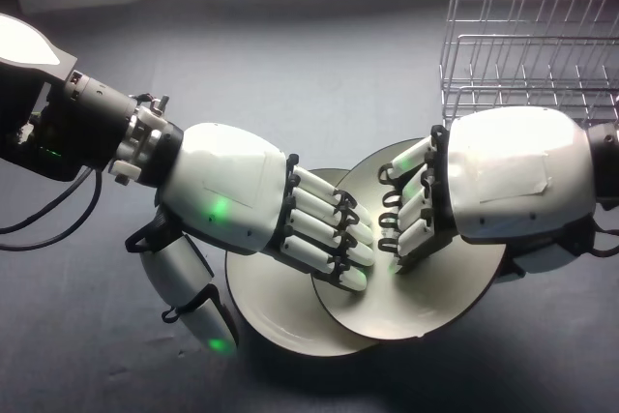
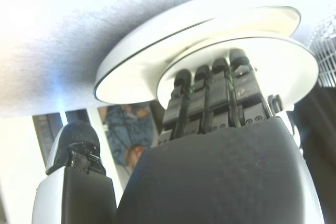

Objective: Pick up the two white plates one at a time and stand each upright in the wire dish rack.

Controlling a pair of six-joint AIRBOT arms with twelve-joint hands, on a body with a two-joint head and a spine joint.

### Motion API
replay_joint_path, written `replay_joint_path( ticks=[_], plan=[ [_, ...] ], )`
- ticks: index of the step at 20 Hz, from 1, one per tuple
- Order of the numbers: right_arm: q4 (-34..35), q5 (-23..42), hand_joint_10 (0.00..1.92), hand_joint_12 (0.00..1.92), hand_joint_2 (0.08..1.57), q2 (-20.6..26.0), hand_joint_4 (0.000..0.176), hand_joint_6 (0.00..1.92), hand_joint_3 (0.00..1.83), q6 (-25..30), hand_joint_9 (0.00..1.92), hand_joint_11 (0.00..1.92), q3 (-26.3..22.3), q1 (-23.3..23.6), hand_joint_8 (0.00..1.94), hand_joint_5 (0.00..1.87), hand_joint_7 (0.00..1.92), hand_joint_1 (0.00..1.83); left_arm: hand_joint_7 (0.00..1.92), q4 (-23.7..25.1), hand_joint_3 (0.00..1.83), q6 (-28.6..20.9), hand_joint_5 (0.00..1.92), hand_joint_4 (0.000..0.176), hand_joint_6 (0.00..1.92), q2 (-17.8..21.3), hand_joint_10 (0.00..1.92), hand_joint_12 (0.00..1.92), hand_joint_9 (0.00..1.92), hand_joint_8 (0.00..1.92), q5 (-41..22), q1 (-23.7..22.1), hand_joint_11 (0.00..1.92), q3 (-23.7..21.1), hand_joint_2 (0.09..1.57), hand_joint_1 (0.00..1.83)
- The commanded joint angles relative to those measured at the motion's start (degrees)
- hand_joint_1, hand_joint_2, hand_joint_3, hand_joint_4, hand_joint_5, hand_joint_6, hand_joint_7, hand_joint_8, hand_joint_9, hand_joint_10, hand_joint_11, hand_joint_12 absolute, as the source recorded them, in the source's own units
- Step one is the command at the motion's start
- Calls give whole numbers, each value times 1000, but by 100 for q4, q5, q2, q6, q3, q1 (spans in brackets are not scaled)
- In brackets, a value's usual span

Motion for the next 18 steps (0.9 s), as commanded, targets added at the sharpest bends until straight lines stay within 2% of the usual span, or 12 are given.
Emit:
replay_joint_path(
  ticks=[1, 2, 3, 4, 8, 10, 13, 18],
  plan=[
    [69, -22, 105, 1013, 1027, 28, 27, 679, 0, 9, 1273, 803, 26, -2, 577, 1154, 1227, 1257, 90, -122, 0, -10, 131, 0, 0, -49, 2, 71, 70, 0, 101, 45, 18, 20, 1113, 0],
    [69, -22, 100, 1068, 1028, 29, 29, 688, 1, 9, 1287, 779, 25, -2, 592, 1154, 1223, 1256, 83, -139, 6, -10, 124, 0, 0, -45, 0, 67, 62, 0, 101, 52, 6, 20, 1127, 0],
    [69, -22, 765, 1097, 1038, 30, 0, 737, 0, 8, 1114, 765, 24, -2, 514, 1122, 1221, 1366, 83, -155, 3, -10, 122, 0, 0, -41, 1, 67, 63, 0, 102, 57, 4, 20, 1121, 0],
    [69, -18, 992, 1134, 1040, 33, 0, 762, 0, 8, 1037, 747, 24, 0, 552, 1103, 1195, 1391, 83, -181, 0, -24, 124, 0, 1, -28, 1, 70, 64, 0, 106, 57, 5, 12, 1115, 0],
    [73, 197, 1029, 1126, 1051, 56, 0, 825, 0, 9, 1034, 751, 23, 71, 603, 1053, 1161, 1390, 82, -340, 0, -97, 126, 0, 2, 179, 1, 73, 64, 0, 104, -45, 5, -109, 1115, 0],
    [89, 399, 981, 1089, 1039, 81, 0, 792, 2, 11, 1066, 786, 21, 121, 555, 1067, 1193, 1395, 71, -495, 3, -102, 118, 0, 5, 422, 5, 21, 51, 5, 95, -149, 9, -267, 1125, 0],
    [304, 488, 1051, 1103, 1062, 150, 0, 837, 0, 14, 1022, 763, -14, 198, 725, 1028, 1111, 1390, 97, -649, 0, -163, 140, 0, 9, 807, 10, 32, 76, 10, 84, -284, 36, -488, 1119, 0],
    [518, 656, 1050, 1104, 1067, 299, 0, 859, 0, 19, 1021, 779, -149, 320, 786, 1004, 1089, 1390, 99, -852, 2, -548, 142, 0, 8, 1576, 6, 33, 71, 8, 40, -604, 33, -869, 1124, 0]
  ],
)
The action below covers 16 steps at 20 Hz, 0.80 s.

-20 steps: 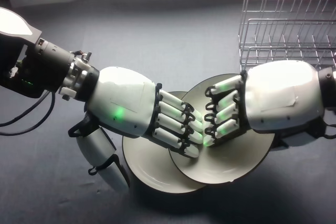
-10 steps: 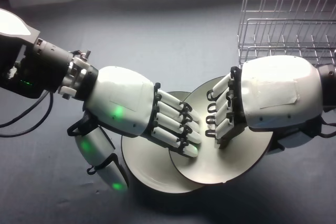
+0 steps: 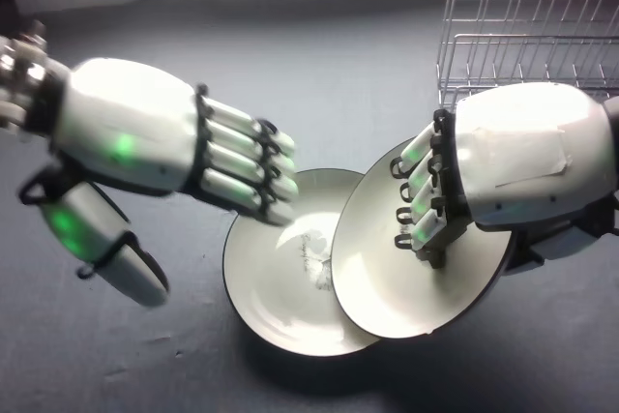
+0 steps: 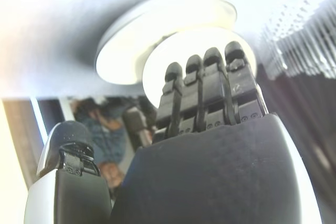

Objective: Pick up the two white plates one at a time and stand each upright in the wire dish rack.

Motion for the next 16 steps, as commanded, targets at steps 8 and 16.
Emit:
replay_joint_path(
  ticks=[8, 16],
  plan=[
    [1213, 318, 1036, 1075, 1077, 371, 0, 923, 0, 124, 1043, 813, -652, 540, 835, 948, 1060, 1388, 107, -622, 1, -389, 147, 0, 8, 1087, 15, 30, 88, 11, -139, -260, 65, -350, 1116, 0],
    [2505, 57, 1085, 1128, 1095, 765, 0, 959, 0, 176, 1028, 833, -1272, 892, 917, 896, 1014, 1385, 104, -1227, 1, -325, 143, 0, 3, 1489, 1, 25, 72, 2, -92, -208, 40, -403, 1118, 0]
  ],
)
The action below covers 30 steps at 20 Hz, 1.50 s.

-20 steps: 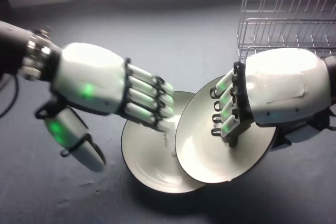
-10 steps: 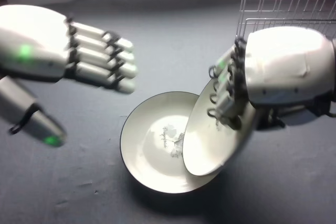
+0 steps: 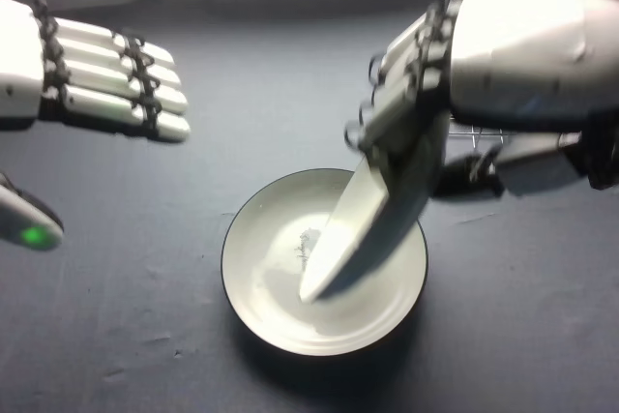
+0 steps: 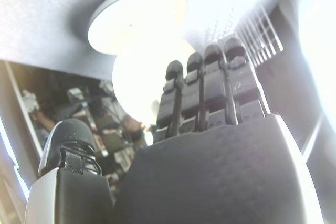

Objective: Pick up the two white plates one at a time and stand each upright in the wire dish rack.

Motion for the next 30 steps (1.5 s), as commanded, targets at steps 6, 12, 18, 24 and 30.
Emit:
replay_joint_path(
  ticks=[6, 12, 18, 24, 30],
  plan=[
    [1532, -7, 1119, 1185, 1109, 77, 0, 994, 0, 53, 967, 814, -66, 408, 1004, 892, 987, 1379, 89, -475, 2, 100, 117, 0, 0, 50, 0, 14, 45, 0, -231, 66, 3, -24, 1124, 0],
    [2728, -639, 1175, 1237, 1129, 84, 0, 1052, 0, 56, 939, 755, -16, 781, 1087, 849, 934, 1374, 103, -475, 0, 313, 134, 0, 5, -52, 7, 27, 68, 3, -309, 45, 27, 15, 1123, 0],
    [3381, -870, 1203, 1285, 1137, 73, 0, 1092, 0, 75, 935, 726, 279, 956, 1068, 805, 941, 1373, 129, -474, 2, 332, 157, 0, 10, -193, 10, 42, 93, 10, -310, -27, 47, 35, 1127, 0],
    [3792, -1071, 1156, 1247, 1120, 65, 0, 1016, 0, 76, 959, 758, 453, 1322, 1050, 854, 963, 1377, 101, -471, 0, 426, 138, 0, 0, -256, 0, 38, 67, 0, -273, 90, 25, -39, 1116, 0],
    [3940, -1262, 1171, 1259, 1116, 211, 0, 981, 1, 70, 939, 734, 649, 1469, 1036, 882, 979, 1378, 103, -478, 1, 640, 141, 0, 1, -316, 0, 45, 68, 1, -23, 498, 30, -338, 1122, 0]
  ],
)
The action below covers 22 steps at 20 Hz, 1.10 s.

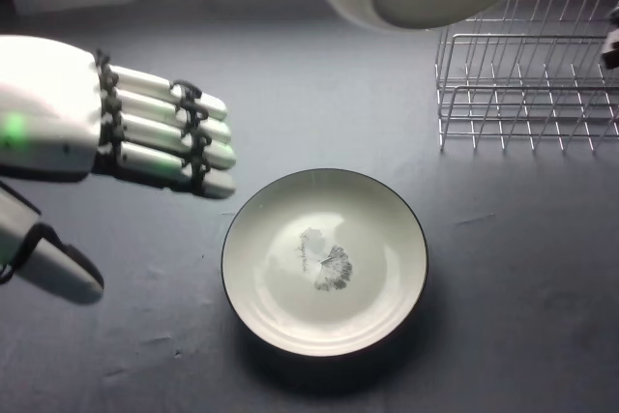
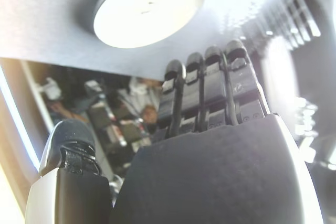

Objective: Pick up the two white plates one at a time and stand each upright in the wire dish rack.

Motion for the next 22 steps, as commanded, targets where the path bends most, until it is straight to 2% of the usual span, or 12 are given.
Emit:
replay_joint_path(
  ticks=[1, 5, 7, 11, 14, 19, 22],
  plan=[
    [189, 785, 1171, 1267, 1117, 67, 0, 996, 0, 86, 949, 748, 30, 118, 1026, 867, 979, 1378, 106, -458, 6, 2, 146, 0, 3, -18, 3, 47, 74, 2, -84, 29, 32, -26, 1134, 0],
    [252, 671, 1196, 1273, 1129, 318, 0, 1045, 0, 83, 934, 733, 29, 94, 1055, 838, 954, 1374, 98, -599, 0, 59, 137, 0, 0, -123, 0, 48, 67, 0, 122, 324, 24, -118, 1118, 0],
    [253, 655, 1159, 1258, 1117, 439, 0, 1008, 0, 87, 945, 753, 30, 61, 1022, 870, 985, 1378, 107, -600, 0, 85, 149, 0, 5, -177, 4, 53, 76, 5, 207, 415, 33, -136, 1114, 0],
    [253, 609, 1204, 1295, 1128, 607, 0, 1022, 1, 88, 921, 736, 33, -6, 1081, 854, 953, 1374, 112, -599, 1, 96, 146, 0, 2, -270, 5, 60, 81, 5, 328, 524, 41, -137, 1121, 0],
    [252, 604, 1170, 1276, 1115, 711, 0, 967, 0, 82, 944, 742, 88, -100, 1037, 896, 974, 1378, 123, -599, 0, 135, 162, 0, 10, -315, 9, 68, 88, 8, 379, 575, 51, -169, 1119, 0],
    [251, 585, 1195, 1280, 1125, 839, 0, 1019, 0, 73, 948, 744, 214, -264, 1045, 837, 962, 1375, 107, -600, 0, 191, 145, 0, 0, -398, 0, 63, 71, 0, 479, 777, 19, -193, 1115, 0],
    [250, 585, 1208, 1298, 1123, 918, 0, 995, 0, 64, 937, 739, 248, -347, 1042, 862, 966, 1375, 97, -600, 4, 224, 132, 0, 0, -444, 0, 65, 68, 0, 550, 859, 17, -199, 1126, 0]
  ],
)
